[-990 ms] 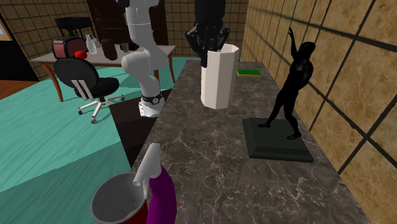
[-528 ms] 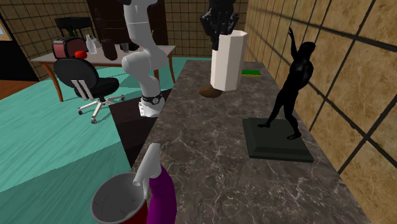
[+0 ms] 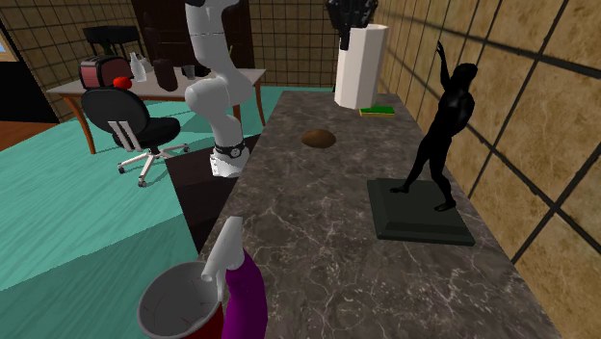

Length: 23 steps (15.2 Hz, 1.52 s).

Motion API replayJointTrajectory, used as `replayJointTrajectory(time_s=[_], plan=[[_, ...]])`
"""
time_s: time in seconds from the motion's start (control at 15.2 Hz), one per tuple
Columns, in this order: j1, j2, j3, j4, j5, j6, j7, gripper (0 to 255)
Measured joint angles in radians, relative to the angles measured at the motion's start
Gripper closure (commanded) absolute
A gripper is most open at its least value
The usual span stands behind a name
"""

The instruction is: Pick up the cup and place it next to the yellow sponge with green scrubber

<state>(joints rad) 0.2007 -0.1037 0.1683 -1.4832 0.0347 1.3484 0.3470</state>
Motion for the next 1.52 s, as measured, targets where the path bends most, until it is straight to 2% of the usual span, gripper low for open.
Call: replayJointTrajectory(time_s=[0.33, 0.79, 0.99, 1.19, 1.25, 1.52], plan=[[0.056, 0.002, 0.072, 0.057, 0.011, -0.051, 0.132, 255], [0.138, 0.068, 0.173, 0.211, 0.004, -0.136, 0.317, 255], [0.191, 0.159, 0.227, 0.368, -0.027, -0.206, 0.413, 255], [0.244, 0.219, 0.266, 0.473, -0.056, -0.256, 0.491, 255], [0.254, 0.228, 0.272, 0.486, -0.060, -0.259, 0.506, 255], [0.241, 0.175, 0.267, 0.367, -0.035, -0.189, 0.501, 255]])
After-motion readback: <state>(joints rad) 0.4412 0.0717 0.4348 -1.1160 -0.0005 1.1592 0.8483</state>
